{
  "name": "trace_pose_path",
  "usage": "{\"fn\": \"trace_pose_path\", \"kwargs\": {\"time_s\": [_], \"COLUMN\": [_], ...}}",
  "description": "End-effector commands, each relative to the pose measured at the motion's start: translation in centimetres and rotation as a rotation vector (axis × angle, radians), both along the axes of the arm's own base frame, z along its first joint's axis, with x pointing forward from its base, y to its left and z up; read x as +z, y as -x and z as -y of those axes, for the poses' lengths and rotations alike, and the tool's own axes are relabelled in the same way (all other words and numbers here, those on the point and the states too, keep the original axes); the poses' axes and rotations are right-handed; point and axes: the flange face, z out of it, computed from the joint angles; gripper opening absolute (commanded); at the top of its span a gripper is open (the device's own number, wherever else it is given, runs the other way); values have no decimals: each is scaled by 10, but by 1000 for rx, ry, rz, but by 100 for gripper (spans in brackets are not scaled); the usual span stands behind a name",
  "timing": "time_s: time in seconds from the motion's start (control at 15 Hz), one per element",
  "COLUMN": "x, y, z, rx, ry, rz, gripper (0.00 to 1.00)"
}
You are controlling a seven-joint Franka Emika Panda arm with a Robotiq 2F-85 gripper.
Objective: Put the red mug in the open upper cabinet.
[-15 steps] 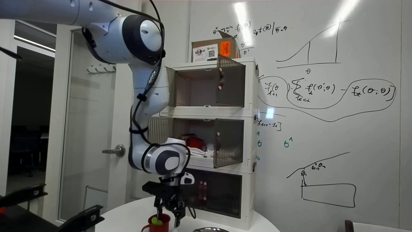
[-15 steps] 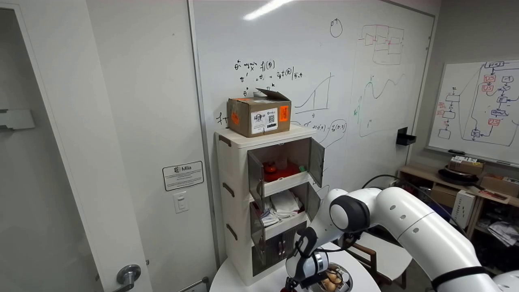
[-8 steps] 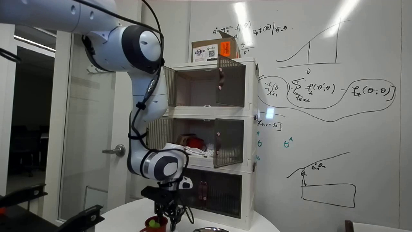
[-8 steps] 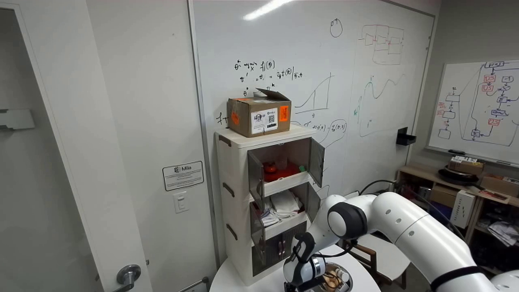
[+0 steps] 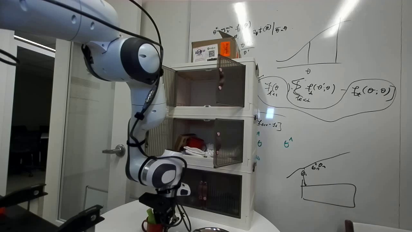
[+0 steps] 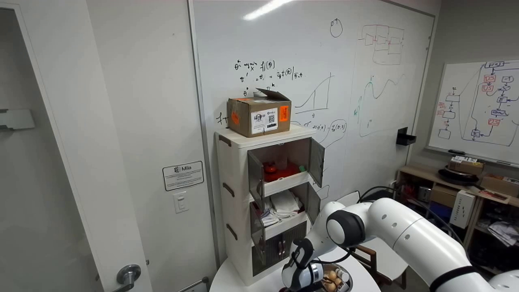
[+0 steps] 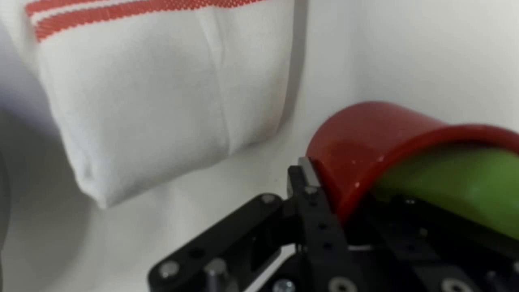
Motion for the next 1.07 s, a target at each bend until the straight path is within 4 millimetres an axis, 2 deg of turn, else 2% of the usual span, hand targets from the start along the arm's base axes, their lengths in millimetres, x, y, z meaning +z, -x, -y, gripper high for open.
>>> {"fn": "trace_pose_path", "kwargs": {"time_s": [0.0,0.27,0.4,0.67,1.0], "x": [2,27,47,91,155], "y": [-4,-6,-12,-22,-28], "z": [5,18,26,41,51], "rx": [7,-21,-52,-159,-202], "ry": [13,0,-9,-29,-29], "rz": [-44,-84,-59,24,124], "gripper": [0,1,1,1,1]}}
